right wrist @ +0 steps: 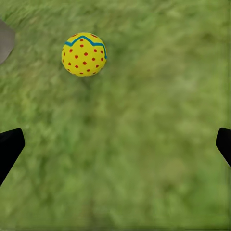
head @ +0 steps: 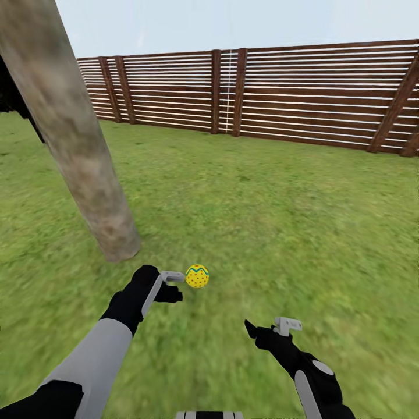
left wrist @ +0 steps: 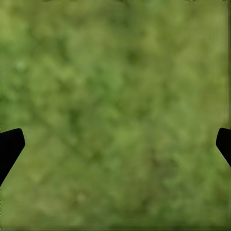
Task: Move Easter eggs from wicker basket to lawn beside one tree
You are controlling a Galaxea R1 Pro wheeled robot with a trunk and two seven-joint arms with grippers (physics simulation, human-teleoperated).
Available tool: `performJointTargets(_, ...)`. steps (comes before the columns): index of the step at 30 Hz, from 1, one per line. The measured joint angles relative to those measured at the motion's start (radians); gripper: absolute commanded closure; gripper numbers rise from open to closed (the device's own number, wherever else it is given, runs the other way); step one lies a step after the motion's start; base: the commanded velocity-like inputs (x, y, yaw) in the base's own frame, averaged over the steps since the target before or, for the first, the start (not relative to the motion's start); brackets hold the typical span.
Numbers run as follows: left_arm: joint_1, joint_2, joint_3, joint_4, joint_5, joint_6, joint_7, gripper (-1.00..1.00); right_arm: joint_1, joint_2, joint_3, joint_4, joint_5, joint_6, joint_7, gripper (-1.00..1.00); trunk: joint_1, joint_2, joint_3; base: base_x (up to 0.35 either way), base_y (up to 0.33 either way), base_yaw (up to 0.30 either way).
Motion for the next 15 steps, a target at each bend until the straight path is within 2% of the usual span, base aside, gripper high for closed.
performJointTargets(15, 0.0, 0.0, 0.0, 0.001, 0.0, 0.0, 0.001, -1.0, 0.0, 0.0, -0.001, 0.01, 0.0, -0.002, 0.0, -1.0, -0.007, 0.004, 0.075, -0.013, 0.0, 0.0)
